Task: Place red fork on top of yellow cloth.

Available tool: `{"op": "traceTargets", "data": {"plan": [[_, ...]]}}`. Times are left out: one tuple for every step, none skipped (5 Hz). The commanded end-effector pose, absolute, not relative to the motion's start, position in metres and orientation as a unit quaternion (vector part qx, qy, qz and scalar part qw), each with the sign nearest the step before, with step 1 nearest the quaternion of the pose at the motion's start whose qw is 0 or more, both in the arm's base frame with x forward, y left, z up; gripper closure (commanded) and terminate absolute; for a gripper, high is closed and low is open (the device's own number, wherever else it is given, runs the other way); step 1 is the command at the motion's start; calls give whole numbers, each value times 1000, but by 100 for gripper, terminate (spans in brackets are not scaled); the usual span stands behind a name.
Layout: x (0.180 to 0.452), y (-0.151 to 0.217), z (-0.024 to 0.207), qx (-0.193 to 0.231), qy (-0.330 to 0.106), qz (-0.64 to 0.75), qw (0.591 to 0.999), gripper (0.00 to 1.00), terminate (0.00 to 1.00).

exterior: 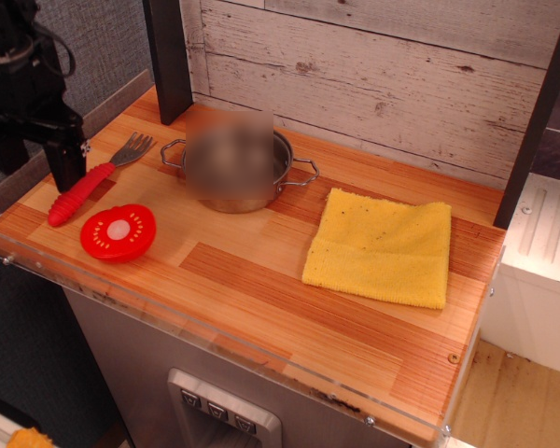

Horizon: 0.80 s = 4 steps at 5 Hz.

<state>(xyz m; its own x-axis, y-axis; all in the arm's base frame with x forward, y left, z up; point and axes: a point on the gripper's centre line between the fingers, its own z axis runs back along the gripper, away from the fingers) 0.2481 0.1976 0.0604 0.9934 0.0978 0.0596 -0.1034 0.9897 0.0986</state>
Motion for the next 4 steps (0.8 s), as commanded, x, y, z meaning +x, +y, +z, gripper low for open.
{"op": "traceTargets", "data": {"plan": [[271, 211, 62, 68, -83, 63, 992, 0, 0], [279, 211, 49, 64, -74, 67, 993, 0, 0], [283, 216, 39, 62, -64, 71, 993, 0, 0], [284, 221, 28, 61, -55, 75, 994, 0, 0]]}}
